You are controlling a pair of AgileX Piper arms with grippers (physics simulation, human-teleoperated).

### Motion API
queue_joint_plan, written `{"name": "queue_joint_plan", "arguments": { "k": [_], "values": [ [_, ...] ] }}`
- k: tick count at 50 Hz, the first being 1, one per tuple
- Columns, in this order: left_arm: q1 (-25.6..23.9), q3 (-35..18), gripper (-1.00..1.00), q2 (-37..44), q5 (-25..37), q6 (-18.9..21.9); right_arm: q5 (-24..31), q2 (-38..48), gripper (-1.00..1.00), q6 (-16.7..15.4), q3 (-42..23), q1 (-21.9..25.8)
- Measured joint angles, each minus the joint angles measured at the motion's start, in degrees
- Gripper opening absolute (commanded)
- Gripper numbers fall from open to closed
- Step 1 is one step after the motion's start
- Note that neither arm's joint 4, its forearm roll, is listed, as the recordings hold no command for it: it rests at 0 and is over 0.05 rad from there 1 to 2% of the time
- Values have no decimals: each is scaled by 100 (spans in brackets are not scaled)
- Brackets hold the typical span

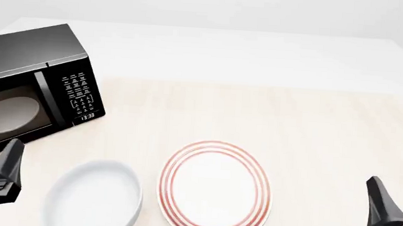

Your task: Open the microwave.

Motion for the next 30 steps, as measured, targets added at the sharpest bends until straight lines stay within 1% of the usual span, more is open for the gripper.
{"name": "queue_joint_plan", "arguments": {
  "k": [9,20,30],
  "values": [
    [191,-167,100,914,-650,-192,-8,8,100,0,0,0],
    [289,-428,100,2101,-1430,-360,-7,8,100,0,-1,1],
    [362,-593,100,2881,-1939,-501,-1,2,100,0,-3,1]
  ]
}}
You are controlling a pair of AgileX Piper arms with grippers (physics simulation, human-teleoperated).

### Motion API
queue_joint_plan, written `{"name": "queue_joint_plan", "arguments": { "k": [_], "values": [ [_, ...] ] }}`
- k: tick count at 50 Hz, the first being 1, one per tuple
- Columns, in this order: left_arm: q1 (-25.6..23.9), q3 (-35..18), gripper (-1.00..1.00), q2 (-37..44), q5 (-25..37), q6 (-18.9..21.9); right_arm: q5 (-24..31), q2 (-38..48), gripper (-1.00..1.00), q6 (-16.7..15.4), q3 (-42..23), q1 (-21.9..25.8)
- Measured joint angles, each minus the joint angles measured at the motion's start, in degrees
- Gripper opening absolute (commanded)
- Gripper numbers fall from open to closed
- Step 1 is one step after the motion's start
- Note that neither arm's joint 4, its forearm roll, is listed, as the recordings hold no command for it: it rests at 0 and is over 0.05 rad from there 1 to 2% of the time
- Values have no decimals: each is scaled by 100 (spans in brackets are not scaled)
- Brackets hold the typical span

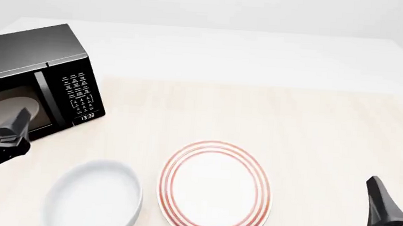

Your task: Open the microwave.

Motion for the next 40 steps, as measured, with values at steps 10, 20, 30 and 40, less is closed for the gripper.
{"name": "queue_joint_plan", "arguments": {
  "k": [10,20,30,40],
  "values": [
    [52,-101,100,668,-388,-14,2,-2,100,0,-1,0],
    [58,-244,100,1288,-689,69,3,-3,100,0,-1,0],
    [19,-365,100,1808,-940,141,3,-3,100,0,-1,1],
    [11,-486,100,2277,-1104,209,4,-3,100,0,-1,1]
  ]
}}
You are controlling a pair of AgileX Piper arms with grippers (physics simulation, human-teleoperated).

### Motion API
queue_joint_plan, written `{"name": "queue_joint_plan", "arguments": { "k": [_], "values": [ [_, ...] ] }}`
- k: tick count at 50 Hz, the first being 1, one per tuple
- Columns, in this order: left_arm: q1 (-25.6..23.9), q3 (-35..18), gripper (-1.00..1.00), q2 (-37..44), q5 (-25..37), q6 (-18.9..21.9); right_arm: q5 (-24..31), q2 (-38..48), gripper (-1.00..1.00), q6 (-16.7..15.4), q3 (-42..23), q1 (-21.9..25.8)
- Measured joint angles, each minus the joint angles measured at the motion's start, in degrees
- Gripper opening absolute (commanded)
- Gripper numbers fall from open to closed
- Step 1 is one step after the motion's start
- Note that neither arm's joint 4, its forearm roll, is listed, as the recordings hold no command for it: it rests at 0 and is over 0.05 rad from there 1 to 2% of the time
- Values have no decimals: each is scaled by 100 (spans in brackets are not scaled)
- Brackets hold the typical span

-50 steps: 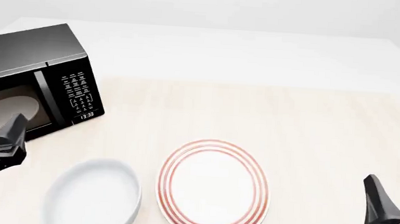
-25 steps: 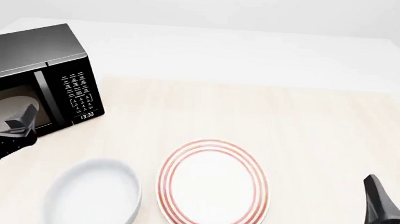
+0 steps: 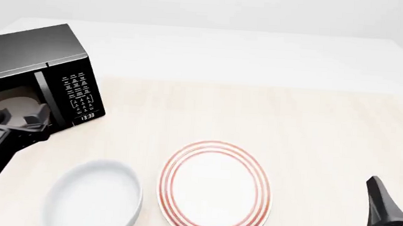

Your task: Open the microwave.

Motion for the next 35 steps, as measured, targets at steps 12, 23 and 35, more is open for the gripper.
{"name": "queue_joint_plan", "arguments": {
  "k": [12,23,35],
  "values": [
    [-14,-164,100,523,-181,89,0,0,100,0,0,0],
    [24,-260,100,886,-367,123,0,0,100,0,0,0],
    [110,-316,100,1190,-616,84,0,0,100,0,0,0]
  ]
}}
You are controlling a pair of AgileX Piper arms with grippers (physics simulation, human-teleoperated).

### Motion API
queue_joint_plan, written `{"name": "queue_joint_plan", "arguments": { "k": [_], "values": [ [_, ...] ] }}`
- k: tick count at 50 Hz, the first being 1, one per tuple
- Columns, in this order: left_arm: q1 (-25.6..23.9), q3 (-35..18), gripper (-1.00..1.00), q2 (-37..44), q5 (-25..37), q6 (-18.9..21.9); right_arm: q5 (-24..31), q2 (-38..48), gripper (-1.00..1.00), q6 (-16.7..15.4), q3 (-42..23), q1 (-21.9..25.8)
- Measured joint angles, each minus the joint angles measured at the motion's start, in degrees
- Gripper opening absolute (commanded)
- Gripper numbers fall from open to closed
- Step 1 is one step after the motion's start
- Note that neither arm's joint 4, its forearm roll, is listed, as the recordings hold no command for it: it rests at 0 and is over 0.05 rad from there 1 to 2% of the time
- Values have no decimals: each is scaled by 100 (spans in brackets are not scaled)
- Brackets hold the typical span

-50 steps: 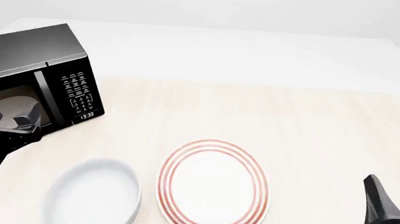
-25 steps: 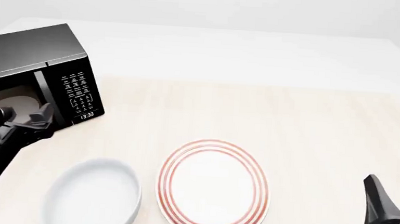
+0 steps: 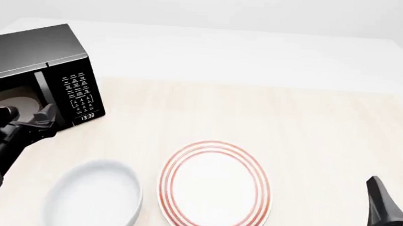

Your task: Open the microwave.

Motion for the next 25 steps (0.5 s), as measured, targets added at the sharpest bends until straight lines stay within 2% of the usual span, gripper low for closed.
{"name": "queue_joint_plan", "arguments": {
  "k": [25],
  "values": [
    [-36,-331,100,504,-141,-5,0,0,100,0,0,0]
  ]
}}
